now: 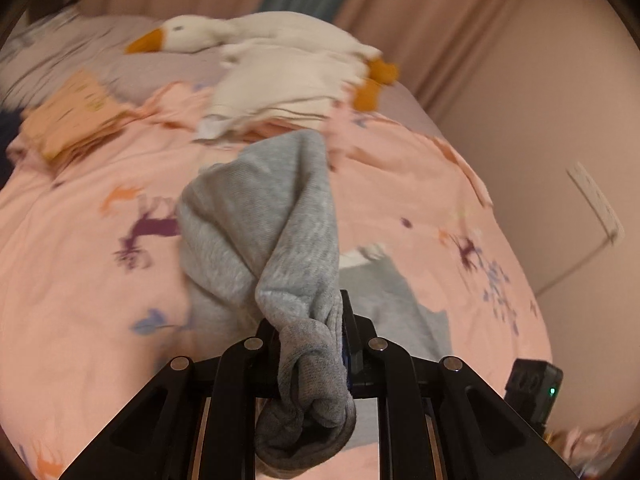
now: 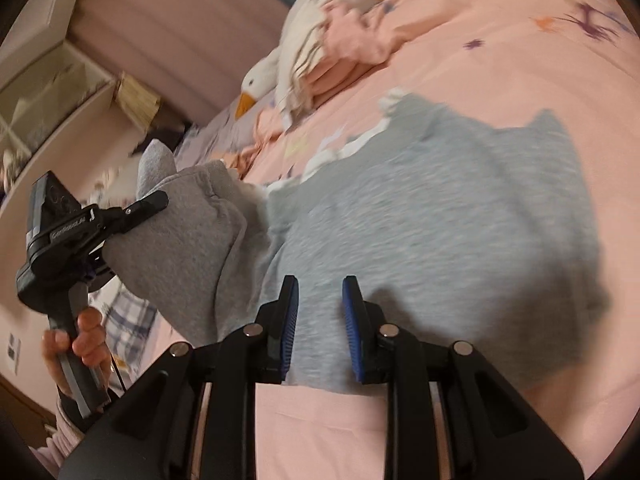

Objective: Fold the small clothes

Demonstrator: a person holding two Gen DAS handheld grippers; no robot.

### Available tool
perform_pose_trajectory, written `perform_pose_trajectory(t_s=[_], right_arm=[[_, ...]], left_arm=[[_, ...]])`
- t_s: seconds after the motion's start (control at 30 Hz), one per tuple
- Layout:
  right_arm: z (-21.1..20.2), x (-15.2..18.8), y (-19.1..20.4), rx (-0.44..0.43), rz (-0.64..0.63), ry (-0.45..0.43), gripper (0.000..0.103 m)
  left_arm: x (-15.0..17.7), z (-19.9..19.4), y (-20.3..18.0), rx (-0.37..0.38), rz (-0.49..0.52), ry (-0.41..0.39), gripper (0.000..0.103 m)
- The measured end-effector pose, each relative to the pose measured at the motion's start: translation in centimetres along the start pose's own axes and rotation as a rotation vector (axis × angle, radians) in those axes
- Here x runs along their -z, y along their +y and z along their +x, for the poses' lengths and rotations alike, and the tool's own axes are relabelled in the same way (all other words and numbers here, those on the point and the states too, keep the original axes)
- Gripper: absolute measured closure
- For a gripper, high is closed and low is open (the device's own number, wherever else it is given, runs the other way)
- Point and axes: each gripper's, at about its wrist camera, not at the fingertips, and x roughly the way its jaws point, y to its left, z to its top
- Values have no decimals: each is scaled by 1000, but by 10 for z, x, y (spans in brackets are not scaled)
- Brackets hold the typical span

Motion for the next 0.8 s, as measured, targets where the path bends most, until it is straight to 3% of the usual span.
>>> perform_pose_trajectory(t_s=[0.23,0.43,0.53,0.6,0.63,0.67,0.8], right_arm=[[-41,1,-43,-1,135,-94,78],[-69,7,-70,-42,238,-147,65],[-78,9,-75,-57,265,-164,58],[-80,8,-77,-78,275,-168,56],[-81,8,-77,-91,283,-167,53],[-81,8,-77,-96,286,-166,51],[-77,4,-73,-135,297,-150,45]], left_arm=[[27,53,-54,0,101,111,87],[62,109,-72,4,84,282,84],[70,116,-79,-27,97,315,79],[70,113,-82,-10,99,324,64],[70,110,-83,23,88,333,46],[69,104,-82,59,74,331,34],[65,67,-76,107,59,255,32]])
